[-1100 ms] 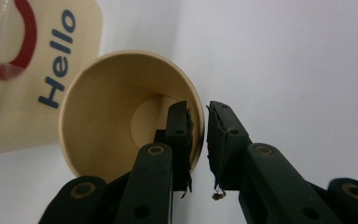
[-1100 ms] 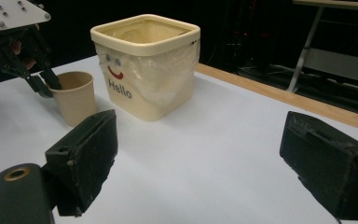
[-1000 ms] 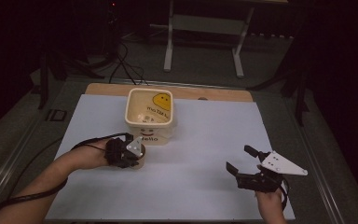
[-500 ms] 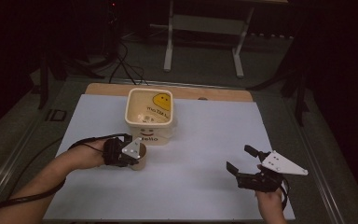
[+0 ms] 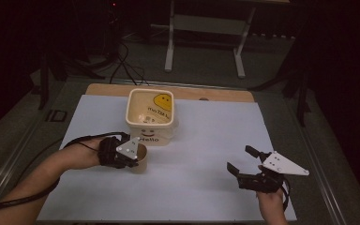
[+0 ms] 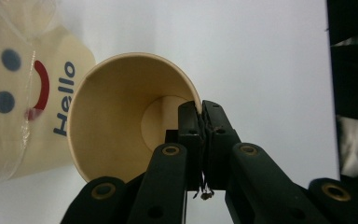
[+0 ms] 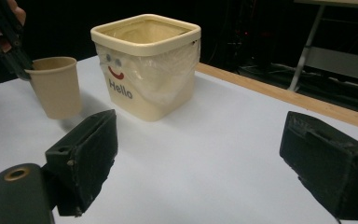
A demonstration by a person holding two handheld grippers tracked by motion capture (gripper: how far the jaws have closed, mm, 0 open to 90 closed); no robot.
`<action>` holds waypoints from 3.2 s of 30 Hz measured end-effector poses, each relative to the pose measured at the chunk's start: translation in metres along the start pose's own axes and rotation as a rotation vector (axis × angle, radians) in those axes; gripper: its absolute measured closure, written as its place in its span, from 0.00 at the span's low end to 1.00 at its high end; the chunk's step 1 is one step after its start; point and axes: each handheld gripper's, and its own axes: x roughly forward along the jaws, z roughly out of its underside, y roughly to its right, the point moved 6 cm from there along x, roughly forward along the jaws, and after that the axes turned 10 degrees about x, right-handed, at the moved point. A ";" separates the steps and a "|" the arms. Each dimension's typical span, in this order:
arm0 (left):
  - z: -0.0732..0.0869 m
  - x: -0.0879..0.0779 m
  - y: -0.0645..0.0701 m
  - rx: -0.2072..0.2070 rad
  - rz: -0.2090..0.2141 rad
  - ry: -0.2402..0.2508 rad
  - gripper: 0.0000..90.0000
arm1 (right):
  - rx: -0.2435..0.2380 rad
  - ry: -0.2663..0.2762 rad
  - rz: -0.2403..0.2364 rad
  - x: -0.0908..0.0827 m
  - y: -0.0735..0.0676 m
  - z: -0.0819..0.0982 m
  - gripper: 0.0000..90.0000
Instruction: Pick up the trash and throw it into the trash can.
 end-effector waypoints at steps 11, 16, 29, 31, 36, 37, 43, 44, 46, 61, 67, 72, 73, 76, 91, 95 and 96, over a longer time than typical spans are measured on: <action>-0.011 -0.027 -0.003 0.007 0.000 0.019 0.99 | 0.001 0.015 -0.005 -0.002 0.000 -0.002 0.12; -0.015 -0.037 -0.006 0.013 -0.003 0.032 0.99 | -0.001 0.019 -0.007 -0.002 0.000 -0.002 0.12; -0.027 -0.061 -0.014 0.025 -0.028 0.039 0.99 | -0.012 0.063 -0.040 -0.006 -0.005 -0.006 0.12; -0.028 -0.064 -0.015 0.027 -0.030 0.040 0.99 | -0.017 0.061 -0.036 -0.006 -0.005 -0.006 0.12; -0.034 -0.071 -0.018 0.036 -0.033 0.029 0.99 | -0.009 0.061 -0.039 -0.006 -0.004 -0.006 0.12; -0.035 -0.072 -0.019 0.035 -0.029 0.030 0.99 | -0.013 0.061 -0.036 -0.006 -0.004 -0.006 0.12; -0.041 -0.084 -0.024 0.034 -0.033 0.043 0.99 | -0.017 0.053 -0.039 -0.005 -0.005 -0.005 0.12; -0.043 -0.087 -0.026 0.031 -0.041 0.053 0.99 | -0.018 0.051 -0.039 -0.004 -0.004 -0.005 0.12; -0.044 -0.089 -0.027 0.028 -0.033 0.062 0.99 | -0.018 0.054 -0.038 -0.004 -0.004 -0.005 0.12; -0.058 -0.118 -0.049 0.035 -0.085 0.077 0.99 | -0.016 0.050 -0.045 -0.004 -0.005 -0.005 0.12; -0.060 -0.122 -0.061 0.036 -0.105 0.081 0.99 | -0.013 0.057 -0.053 -0.004 -0.004 -0.005 0.12; -0.059 -0.124 -0.072 0.031 -0.122 0.072 0.99 | -0.018 0.054 -0.050 -0.003 -0.004 -0.004 0.12; -0.059 -0.125 -0.075 0.023 -0.128 0.071 0.99 | -0.017 0.054 -0.050 -0.004 -0.004 -0.004 0.12; -0.057 -0.126 -0.082 0.020 -0.132 0.068 0.99 | -0.022 0.053 -0.050 -0.004 -0.004 -0.004 0.12; -0.049 -0.119 -0.110 -0.009 -0.164 0.041 0.99 | -0.021 0.043 -0.049 -0.002 -0.003 -0.003 0.12; -0.045 -0.118 -0.117 -0.032 -0.170 0.043 0.99 | -0.019 0.041 -0.051 -0.002 -0.004 -0.003 0.12; -0.044 -0.118 -0.120 -0.029 -0.179 0.035 0.99 | -0.019 0.041 -0.049 -0.002 -0.004 -0.002 0.12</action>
